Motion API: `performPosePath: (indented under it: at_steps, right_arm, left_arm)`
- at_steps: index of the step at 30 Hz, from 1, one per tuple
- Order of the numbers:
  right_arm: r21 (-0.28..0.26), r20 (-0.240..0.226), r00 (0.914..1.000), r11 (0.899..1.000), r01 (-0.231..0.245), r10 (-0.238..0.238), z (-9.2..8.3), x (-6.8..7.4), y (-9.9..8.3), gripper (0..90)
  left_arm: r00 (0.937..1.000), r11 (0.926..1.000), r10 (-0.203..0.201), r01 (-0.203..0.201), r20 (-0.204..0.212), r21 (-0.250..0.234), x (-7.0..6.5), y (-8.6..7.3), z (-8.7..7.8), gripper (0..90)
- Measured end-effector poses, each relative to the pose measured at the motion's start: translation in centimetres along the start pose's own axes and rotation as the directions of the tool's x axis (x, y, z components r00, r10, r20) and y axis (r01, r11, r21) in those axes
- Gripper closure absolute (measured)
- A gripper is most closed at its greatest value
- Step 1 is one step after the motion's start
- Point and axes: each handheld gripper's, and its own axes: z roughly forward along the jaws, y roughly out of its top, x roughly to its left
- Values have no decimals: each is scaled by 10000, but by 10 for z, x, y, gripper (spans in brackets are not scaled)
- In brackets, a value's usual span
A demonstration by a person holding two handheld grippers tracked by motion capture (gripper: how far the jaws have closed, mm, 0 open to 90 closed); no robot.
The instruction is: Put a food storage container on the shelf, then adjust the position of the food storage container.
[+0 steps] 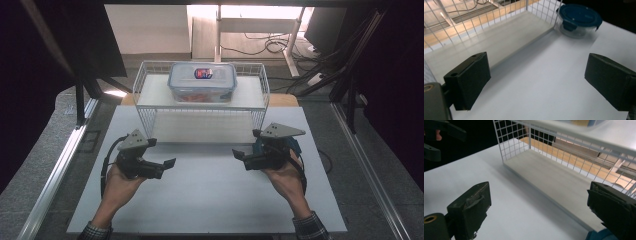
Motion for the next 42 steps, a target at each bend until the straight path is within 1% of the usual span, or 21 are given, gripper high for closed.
performPosePath:
  at_steps: [2,6,8,9,10,11,13,15,16,18,22,25,26,27,28,30,34,36,39,40,42]
  right_arm:
    - [168,31,10000,9998,59,-60,-1,3,-11,44]
    - [299,14,9999,9995,105,-106,-3,6,-18,41]
    - [302,-95,9999,9995,-84,87,-5,9,-26,41]
    - [289,-116,9999,9995,-123,126,-6,10,-29,42]
    - [278,-147,9997,9995,-180,185,-6,11,-33,42]
    - [282,-165,9995,9993,-253,258,-7,13,-37,42]
    - [282,-159,9994,9992,-291,296,-7,14,-41,43]
    - [254,-125,9995,9992,-298,301,-7,17,-49,43]
    - [264,-87,9995,9992,-290,293,-7,20,-56,45]
    - [217,-86,9996,9994,-260,262,-8,22,-60,46]
    - [211,-118,9997,9996,-205,208,-6,25,-77,44]
    - [552,-113,9996,9982,-240,246,-2,26,-92,44]
    - [552,-113,9996,9982,-240,246,-2,26,-92,44]
    - [831,-1,9999,9964,-158,158,1,27,-97,45]
    - [831,-1,9999,9964,-158,158,1,27,-97,45]
    - [1099,208,9998,9939,-92,69,4,26,-101,46]
    - [1086,296,9994,9939,-202,171,4,24,-101,45]
    - [1056,442,9986,9939,-319,273,3,22,-100,33]
    - [1086,674,9968,9928,-503,432,1,19,-99,15]
    - [1030,695,9951,9917,-775,705,-2,15,-97,4]
    - [1018,723,9940,9907,-898,826,-3,14,-96,0]
  left_arm:
    - [10000,10000,5,-5,-58,68,-2,-9,-1,53]
    - [9995,9996,-265,265,-177,-2,-3,-30,-2,51]
    - [9995,9995,-275,277,-166,160,-4,-39,-1,50]
    - [9993,9991,-318,323,-176,271,-5,-47,-1,50]
    - [9993,9991,-318,323,-176,271,-5,-47,-1,50]
    - [9991,9988,-403,405,-90,261,-6,-55,-2,50]
    - [9991,9987,-427,429,-76,284,-6,-58,-2,50]
    - [9993,9988,-361,366,-138,317,-9,-66,-2,50]
    - [9996,9992,-232,236,-156,314,-11,-73,-2,51]
    - [9996,9992,-224,228,-150,321,-11,-77,-2,51]
    - [9989,9987,-461,462,-35,231,-13,-93,-1,53]
    - [9984,9979,-534,541,-189,351,-14,-104,0,53]
    - [9983,9975,-530,540,-236,466,-15,-107,0,53]
    - [9984,9971,-419,443,-383,626,-15,-111,1,51]
    - [9984,9971,-419,443,-383,626,-15,-111,1,52]
    - [9982,9969,-440,466,-407,641,-15,-113,2,51]
    - [9981,9973,-453,476,-408,562,-14,-114,3,50]
    - [9983,9972,-402,427,-413,615,-14,-114,4,50]
    - [9982,9968,-483,504,-362,621,-13,-115,4,50]
    - [9981,9966,-503,525,-352,640,-12,-115,4,50]
    - [9976,9957,-570,596,-385,706,-12,-115,5,51]
